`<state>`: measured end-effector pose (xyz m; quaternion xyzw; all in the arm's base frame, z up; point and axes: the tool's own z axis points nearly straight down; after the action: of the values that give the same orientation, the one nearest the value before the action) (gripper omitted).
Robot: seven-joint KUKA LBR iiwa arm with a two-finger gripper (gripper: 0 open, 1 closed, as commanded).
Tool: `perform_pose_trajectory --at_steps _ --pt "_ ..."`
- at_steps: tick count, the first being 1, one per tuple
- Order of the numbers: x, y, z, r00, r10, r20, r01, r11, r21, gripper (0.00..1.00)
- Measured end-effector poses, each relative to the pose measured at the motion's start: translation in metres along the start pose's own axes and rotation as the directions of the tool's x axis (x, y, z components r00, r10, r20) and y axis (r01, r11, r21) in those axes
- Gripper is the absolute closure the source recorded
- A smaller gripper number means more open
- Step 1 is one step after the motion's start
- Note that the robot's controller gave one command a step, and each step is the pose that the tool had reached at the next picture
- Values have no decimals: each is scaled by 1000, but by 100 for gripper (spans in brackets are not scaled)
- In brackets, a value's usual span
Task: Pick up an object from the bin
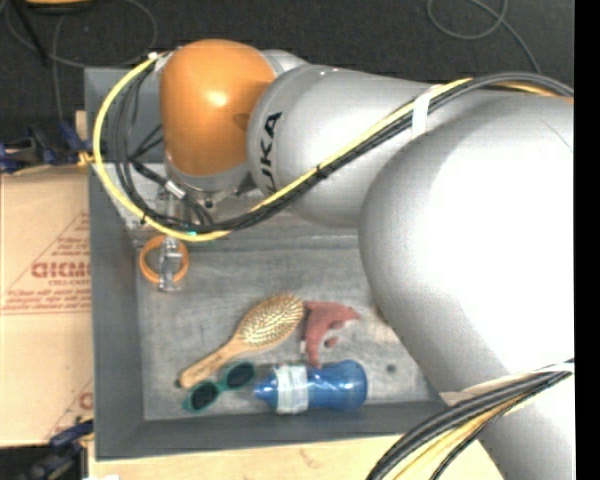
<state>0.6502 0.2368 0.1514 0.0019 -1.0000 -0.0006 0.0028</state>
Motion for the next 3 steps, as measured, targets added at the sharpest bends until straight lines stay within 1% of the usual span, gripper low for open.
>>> perform_pose_trajectory --at_steps 1,2,3 --pt "-2 -1 -5 1000 3 9 -3 1000 -2 0" --pt "10 -19 23 988 153 11 -153 988 -3 0" --pt "16 -44 69 979 206 10 -206 979 -4 0"
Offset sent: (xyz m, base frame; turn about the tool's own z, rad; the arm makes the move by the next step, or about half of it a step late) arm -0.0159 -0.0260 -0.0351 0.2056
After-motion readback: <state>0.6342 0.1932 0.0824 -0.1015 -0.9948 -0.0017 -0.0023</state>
